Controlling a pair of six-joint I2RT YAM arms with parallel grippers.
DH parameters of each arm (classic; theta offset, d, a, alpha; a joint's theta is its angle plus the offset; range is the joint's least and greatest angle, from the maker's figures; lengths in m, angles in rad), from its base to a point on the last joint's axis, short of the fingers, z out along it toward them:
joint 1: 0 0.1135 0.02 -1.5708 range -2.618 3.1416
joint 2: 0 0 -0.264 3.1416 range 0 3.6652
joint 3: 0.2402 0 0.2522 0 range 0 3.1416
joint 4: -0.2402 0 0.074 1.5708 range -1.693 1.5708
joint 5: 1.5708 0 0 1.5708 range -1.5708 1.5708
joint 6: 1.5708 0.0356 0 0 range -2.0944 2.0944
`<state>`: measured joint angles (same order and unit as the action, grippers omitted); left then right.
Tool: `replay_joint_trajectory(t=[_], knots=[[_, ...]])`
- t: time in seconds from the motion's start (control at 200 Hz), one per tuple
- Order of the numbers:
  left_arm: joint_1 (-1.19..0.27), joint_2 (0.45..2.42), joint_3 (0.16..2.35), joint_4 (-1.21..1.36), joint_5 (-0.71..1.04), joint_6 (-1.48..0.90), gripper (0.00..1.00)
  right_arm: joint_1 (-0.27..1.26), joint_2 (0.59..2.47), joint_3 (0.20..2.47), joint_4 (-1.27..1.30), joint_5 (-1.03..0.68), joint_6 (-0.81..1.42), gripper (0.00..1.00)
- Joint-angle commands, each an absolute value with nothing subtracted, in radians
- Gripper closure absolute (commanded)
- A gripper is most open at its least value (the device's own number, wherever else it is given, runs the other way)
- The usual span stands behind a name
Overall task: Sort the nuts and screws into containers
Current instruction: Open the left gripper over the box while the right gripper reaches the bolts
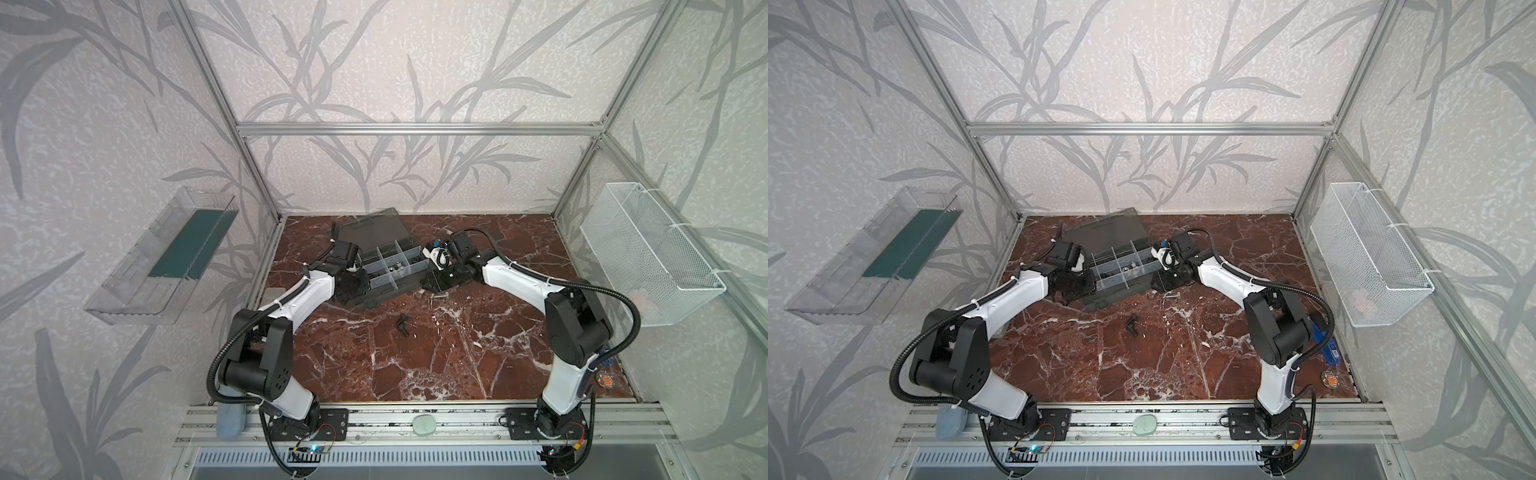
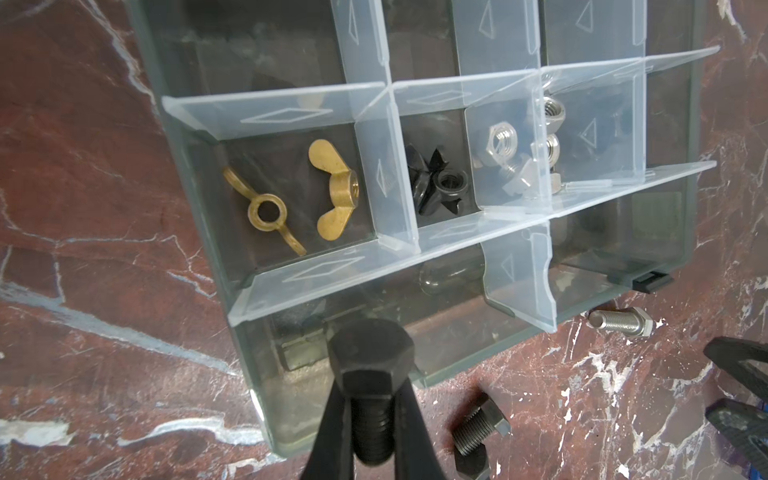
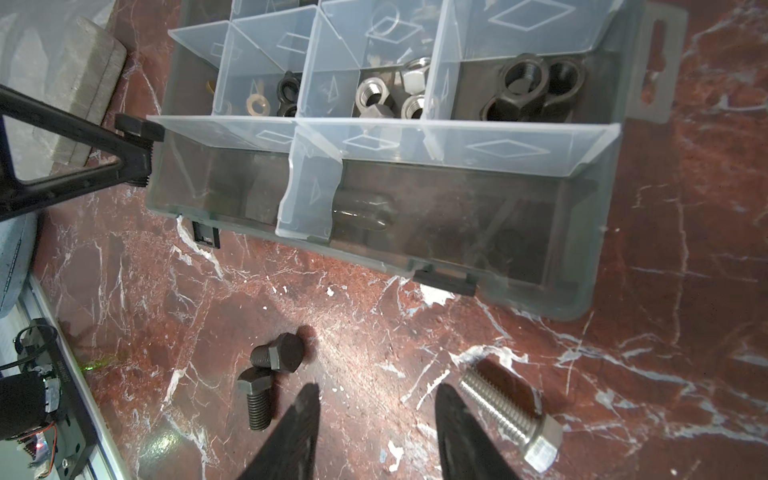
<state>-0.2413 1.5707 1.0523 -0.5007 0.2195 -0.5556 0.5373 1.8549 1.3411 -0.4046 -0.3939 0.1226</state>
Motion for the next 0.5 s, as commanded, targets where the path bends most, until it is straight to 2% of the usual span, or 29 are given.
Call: replay_joint_trajectory(t=[0.0, 0.14, 0.24, 0.315, 0.495], knots=[[-0.232, 1.581, 1.075, -0.497, 0.229, -0.535, 1.00, 0.548, 1.808, 1.328, -0.433, -0.399, 0.109, 0.53], [-0.226, 1.585, 1.074, -0.505, 0.219, -0.528, 0.99, 0.552, 1.806, 1.324, -0.436, -0.400, 0.109, 0.53], [-0.225, 1.588, 1.073, -0.506, 0.222, -0.531, 0.82, 0.560, 1.803, 1.321, -0.441, -0.399, 0.109, 0.53], [-0.224, 1.587, 1.070, -0.506, 0.222, -0.531, 0.75, 0.564, 1.800, 1.318, -0.443, -0.396, 0.109, 0.52], [-0.224, 1.584, 1.064, -0.499, 0.225, -0.533, 0.70, 0.572, 1.795, 1.309, -0.441, -0.393, 0.109, 0.52]])
